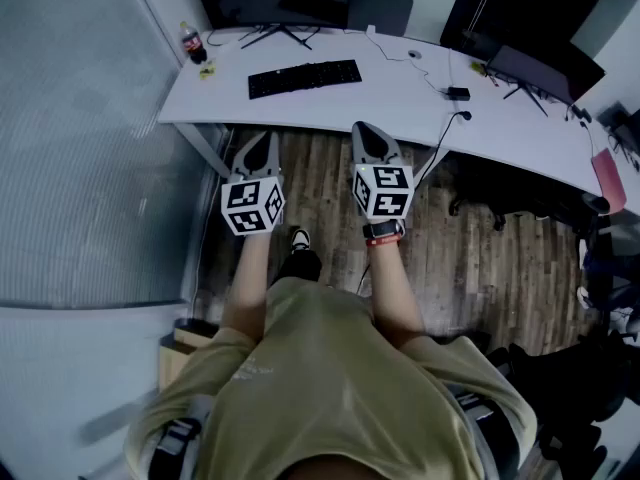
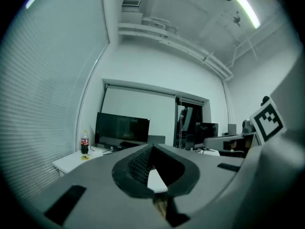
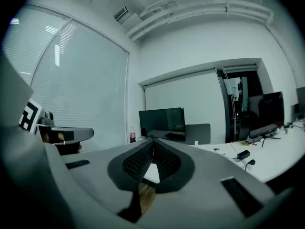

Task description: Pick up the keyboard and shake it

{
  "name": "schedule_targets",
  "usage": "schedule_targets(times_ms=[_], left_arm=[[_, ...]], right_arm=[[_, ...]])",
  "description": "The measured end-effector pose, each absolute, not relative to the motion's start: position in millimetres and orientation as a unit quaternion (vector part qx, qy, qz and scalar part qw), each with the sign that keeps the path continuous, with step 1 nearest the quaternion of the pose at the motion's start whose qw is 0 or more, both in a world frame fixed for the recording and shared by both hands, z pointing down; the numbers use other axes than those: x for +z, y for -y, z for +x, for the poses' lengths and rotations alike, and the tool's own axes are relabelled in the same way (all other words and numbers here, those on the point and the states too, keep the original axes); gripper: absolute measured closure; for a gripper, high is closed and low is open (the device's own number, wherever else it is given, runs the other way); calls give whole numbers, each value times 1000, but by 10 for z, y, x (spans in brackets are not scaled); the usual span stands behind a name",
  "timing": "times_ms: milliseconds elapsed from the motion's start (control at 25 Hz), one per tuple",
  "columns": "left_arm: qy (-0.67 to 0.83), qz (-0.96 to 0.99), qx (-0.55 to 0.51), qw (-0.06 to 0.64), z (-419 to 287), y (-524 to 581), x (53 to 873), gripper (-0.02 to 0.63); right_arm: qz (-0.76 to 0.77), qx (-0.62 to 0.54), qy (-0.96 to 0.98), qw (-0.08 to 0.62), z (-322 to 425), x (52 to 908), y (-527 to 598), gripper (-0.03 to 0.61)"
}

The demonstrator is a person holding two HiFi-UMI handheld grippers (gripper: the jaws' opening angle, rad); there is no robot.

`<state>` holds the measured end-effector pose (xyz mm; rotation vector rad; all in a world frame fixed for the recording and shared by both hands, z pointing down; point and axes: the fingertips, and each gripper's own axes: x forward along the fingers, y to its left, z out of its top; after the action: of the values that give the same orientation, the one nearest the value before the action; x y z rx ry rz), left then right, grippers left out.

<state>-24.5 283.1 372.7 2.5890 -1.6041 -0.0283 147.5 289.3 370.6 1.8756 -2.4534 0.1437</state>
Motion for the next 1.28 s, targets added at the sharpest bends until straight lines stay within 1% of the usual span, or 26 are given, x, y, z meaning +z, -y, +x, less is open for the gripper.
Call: schedule_targets(times_ms=[160, 400, 720, 1040, 1280], left_arm=[[526, 849, 16, 44, -181, -2700, 3897, 595], [543, 839, 33, 16, -250, -2285, 3948, 595], [560, 827, 29, 37, -484, -1510, 4186, 595], [568, 820, 31, 53, -608, -547, 4200, 595], [559, 826, 46, 63, -609, 123, 4234, 595]], right_arm=[[603, 49, 796, 31, 1494, 3807, -2741, 554], [591, 53, 804, 45, 1359, 3897, -2295, 554], [577, 83, 812, 29, 1087, 4129, -1475, 554], [574, 84, 813, 42, 978, 4087, -464, 554], [548, 107, 828, 44, 856, 4107, 213, 554]])
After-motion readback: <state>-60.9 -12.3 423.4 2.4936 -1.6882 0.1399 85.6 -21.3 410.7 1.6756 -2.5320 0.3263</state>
